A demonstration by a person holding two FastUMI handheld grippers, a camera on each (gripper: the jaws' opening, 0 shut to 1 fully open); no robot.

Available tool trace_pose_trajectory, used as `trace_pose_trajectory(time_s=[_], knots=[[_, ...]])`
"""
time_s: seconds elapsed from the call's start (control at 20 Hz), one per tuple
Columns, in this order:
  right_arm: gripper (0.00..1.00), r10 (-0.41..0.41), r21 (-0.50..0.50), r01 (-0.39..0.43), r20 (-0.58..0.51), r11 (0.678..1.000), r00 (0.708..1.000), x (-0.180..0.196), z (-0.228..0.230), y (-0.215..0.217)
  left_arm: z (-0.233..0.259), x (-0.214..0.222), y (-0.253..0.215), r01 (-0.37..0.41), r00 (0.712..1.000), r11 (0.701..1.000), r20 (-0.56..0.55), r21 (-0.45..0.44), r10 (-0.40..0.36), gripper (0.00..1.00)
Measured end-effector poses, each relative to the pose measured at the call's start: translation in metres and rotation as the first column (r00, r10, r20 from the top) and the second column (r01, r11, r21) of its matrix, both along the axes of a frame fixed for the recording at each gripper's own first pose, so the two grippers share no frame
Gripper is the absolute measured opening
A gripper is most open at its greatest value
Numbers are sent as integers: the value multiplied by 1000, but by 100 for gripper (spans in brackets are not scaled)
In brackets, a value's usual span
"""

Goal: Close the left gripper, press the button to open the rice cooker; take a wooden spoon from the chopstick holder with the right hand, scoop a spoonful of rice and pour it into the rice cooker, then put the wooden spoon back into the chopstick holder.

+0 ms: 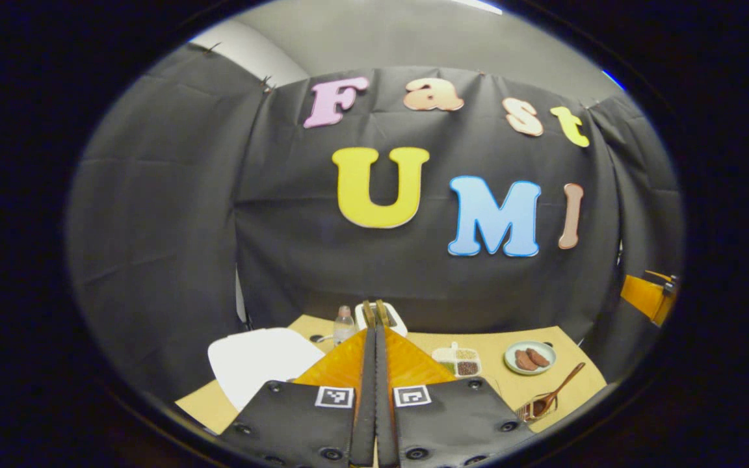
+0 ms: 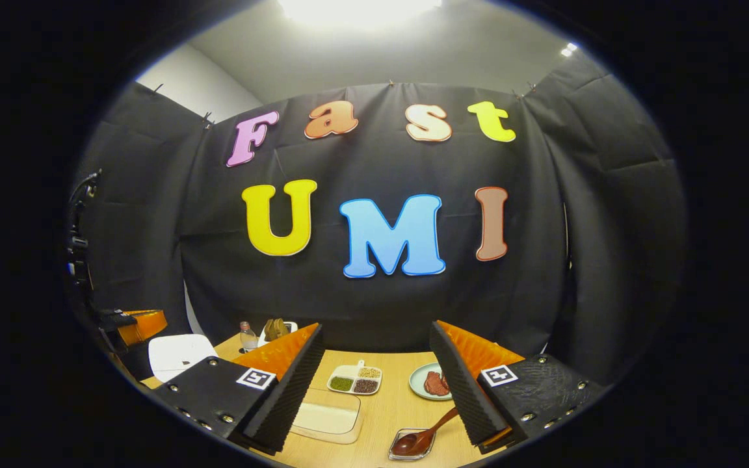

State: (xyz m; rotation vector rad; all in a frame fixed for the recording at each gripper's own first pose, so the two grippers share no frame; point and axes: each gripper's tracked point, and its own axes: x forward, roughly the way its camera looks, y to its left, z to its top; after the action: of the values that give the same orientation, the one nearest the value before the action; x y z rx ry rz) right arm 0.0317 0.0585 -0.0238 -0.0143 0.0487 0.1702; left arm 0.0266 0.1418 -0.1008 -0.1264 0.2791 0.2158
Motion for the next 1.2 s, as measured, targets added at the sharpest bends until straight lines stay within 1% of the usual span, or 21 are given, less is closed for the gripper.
trace_pose_trajectory(time_s=[0.2, 0.35, 0.45, 0.55, 0.7, 0.8, 0.85, 0.95, 1.0, 1.05, 1.2], knots=[[99, 17, -9, -17, 1, 1000, 1000, 7, -1, 9, -42, -2, 66, -76, 990, 997, -121, -29, 72, 9], [99, 23, -11, -23, -16, 1000, 1000, 10, -9, 13, -77, 0, 96, -126, 970, 985, -224, -115, 97, 8], [99, 17, -11, -18, -35, 1000, 999, 13, -15, 12, -103, 6, 115, -145, 954, 981, -280, -131, 104, 9], [99, 14, -11, -14, -52, 1000, 999, 15, -20, 12, -130, 13, 122, -146, 937, 979, -337, -140, 92, 9], [99, 1, -17, -2, -59, 1000, 998, 19, -21, 10, -159, 25, 128, -158, 917, 976, -389, -152, 88, 9], [99, -7, -21, 6, -57, 1000, 998, 22, -21, 9, -173, 27, 132, -159, 909, 977, -408, -144, 88, 10], [99, -10, -25, 8, -58, 1000, 998, 23, -23, 9, -178, 29, 134, -158, 905, 978, -417, -137, 88, 9], [99, -14, -33, 12, -66, 999, 998, 24, -25, 9, -190, 30, 136, -158, 894, 979, -439, -127, 87, 9], [99, -22, -35, 20, -68, 999, 997, 26, -25, 7, -196, 31, 139, -162, 887, 981, -451, -110, 96, 11], [99, -29, -29, 27, -65, 999, 997, 26, -24, 5, -202, 30, 140, -159, 880, 981, -466, -108, 91, 9], [99, -32, -25, 30, -58, 999, 998, 29, -22, 5, -198, 33, 141, -154, 885, 984, -455, -86, 98, 9]])
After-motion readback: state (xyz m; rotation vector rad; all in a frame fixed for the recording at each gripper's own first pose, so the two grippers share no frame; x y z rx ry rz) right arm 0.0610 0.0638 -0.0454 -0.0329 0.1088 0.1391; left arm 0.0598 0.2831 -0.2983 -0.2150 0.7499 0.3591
